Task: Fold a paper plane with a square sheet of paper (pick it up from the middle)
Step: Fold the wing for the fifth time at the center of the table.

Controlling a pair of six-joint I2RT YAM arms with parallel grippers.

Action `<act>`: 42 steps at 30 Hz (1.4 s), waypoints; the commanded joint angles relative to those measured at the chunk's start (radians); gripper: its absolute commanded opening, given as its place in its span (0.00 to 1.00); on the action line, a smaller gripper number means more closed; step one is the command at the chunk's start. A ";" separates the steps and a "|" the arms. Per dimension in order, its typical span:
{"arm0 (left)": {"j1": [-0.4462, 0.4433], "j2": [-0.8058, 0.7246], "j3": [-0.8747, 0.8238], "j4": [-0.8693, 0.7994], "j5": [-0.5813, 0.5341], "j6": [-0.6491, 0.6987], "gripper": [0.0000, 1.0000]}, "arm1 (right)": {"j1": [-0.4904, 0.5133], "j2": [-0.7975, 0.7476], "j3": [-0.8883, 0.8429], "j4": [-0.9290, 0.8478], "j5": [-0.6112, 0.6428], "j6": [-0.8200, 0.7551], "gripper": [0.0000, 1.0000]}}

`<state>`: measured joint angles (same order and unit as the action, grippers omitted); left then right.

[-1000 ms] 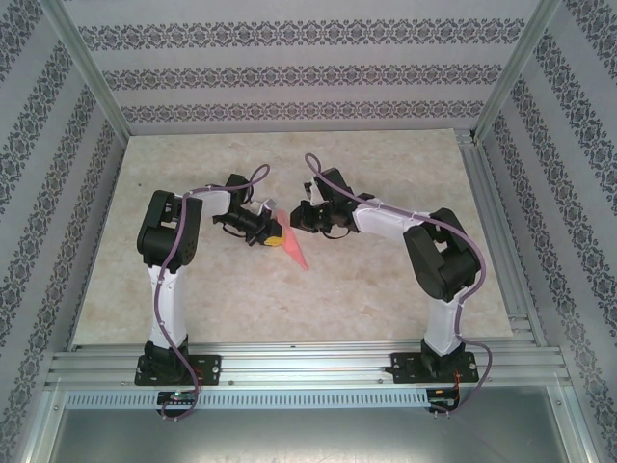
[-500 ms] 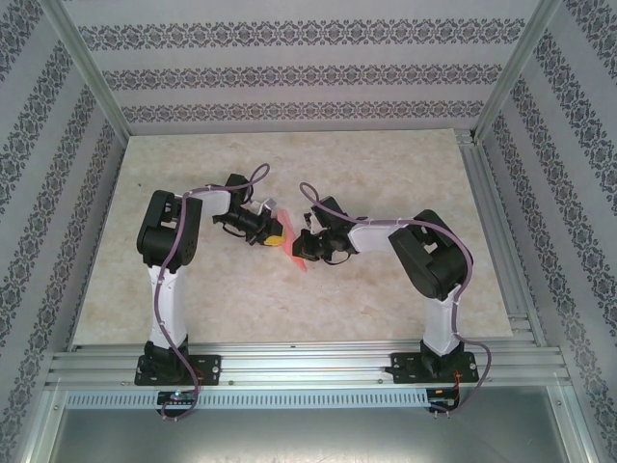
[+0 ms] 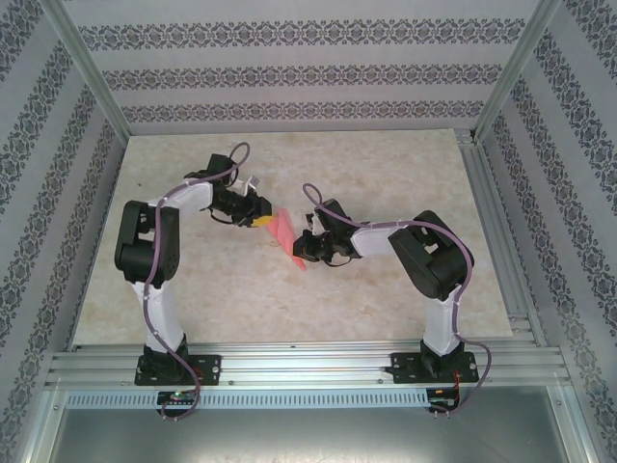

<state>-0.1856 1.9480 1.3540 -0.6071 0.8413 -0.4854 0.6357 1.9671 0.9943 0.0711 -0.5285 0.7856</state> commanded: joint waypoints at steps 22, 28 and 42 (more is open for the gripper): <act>-0.130 0.114 -0.087 0.342 0.034 -0.199 0.05 | 0.040 0.081 -0.013 -0.054 0.091 0.014 0.07; -0.130 0.162 -0.065 0.344 0.004 -0.151 0.05 | 0.039 0.084 -0.013 -0.071 0.091 0.012 0.07; -0.109 0.284 0.088 0.303 -0.081 -0.085 0.05 | 0.047 0.070 -0.032 -0.145 0.116 -0.015 0.03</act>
<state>-0.3099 2.1853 1.3834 -0.3321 0.8417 -0.6144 0.6567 1.9739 1.0008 0.0841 -0.4877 0.7937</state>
